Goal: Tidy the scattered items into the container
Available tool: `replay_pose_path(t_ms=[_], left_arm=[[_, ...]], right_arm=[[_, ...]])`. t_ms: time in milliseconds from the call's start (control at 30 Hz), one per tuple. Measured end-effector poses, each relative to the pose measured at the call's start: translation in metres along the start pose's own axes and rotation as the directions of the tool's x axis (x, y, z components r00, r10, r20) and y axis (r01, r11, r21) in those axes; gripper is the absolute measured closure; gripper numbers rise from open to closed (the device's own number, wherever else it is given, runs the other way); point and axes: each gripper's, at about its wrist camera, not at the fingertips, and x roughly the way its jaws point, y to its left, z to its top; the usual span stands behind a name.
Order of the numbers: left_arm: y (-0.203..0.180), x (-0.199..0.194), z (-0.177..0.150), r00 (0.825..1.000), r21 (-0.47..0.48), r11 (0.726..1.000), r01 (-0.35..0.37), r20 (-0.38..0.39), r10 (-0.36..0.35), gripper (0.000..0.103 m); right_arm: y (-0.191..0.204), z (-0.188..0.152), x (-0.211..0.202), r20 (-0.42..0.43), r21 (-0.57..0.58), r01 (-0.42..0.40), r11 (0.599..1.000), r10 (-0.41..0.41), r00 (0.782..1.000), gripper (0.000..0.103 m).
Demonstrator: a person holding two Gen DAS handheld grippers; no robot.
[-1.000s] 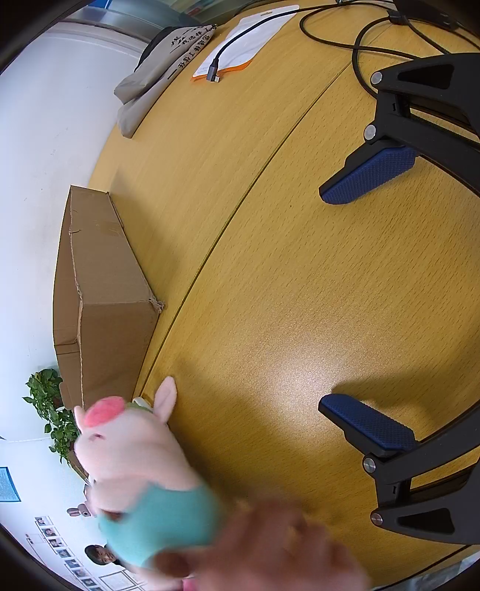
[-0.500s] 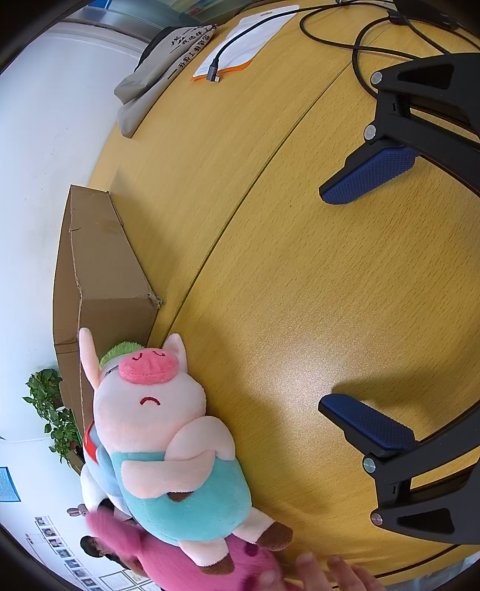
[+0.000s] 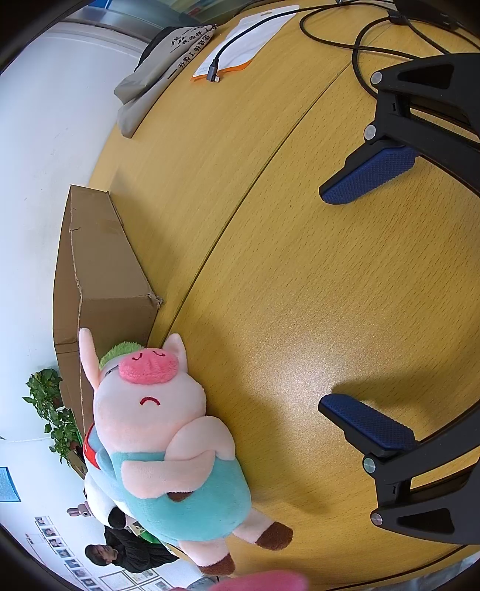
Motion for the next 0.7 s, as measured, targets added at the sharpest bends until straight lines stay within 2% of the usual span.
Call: replay_pose_path(t_ms=[700], left_arm=[[0.0012, -0.0005, -0.0014, 1.000, 0.000, 1.000, 0.000, 0.000, 0.000, 0.000]], right_arm=[[-0.0002, 0.0003, 0.0004, 0.000, 0.000, 0.000, 1.000, 0.000, 1.000, 0.000]])
